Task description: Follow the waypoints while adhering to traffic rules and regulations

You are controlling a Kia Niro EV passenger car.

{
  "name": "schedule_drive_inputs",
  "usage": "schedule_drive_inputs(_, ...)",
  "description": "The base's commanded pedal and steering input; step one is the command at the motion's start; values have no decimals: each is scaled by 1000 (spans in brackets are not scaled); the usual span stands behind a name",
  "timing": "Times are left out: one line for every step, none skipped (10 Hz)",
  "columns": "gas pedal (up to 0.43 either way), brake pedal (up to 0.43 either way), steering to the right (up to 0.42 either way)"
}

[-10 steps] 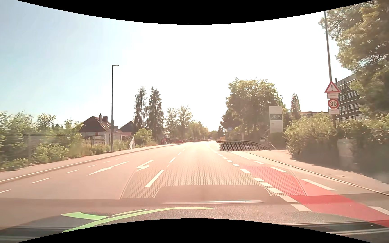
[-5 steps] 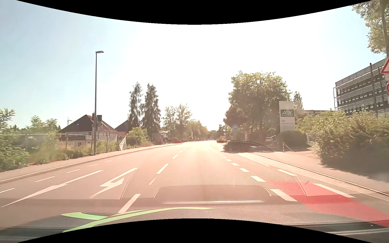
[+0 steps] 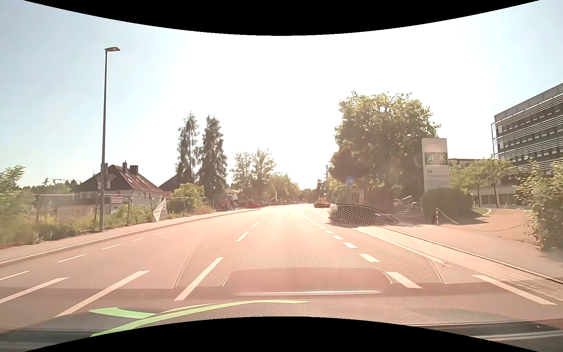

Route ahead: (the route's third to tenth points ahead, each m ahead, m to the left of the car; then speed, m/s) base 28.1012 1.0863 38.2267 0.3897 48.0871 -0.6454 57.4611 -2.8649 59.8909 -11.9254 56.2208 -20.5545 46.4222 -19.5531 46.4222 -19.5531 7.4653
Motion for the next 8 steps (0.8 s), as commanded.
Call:
schedule_drive_inputs(0,0,5)
schedule_drive_inputs(0,0,5)
schedule_drive_inputs(0,0,5)
schedule_drive_inputs(0,0,4)
schedule_drive_inputs(0,0,4)
schedule_drive_inputs(0,0,4)
schedule_drive_inputs(0,0,4)
schedule_drive_inputs(0,0,4)
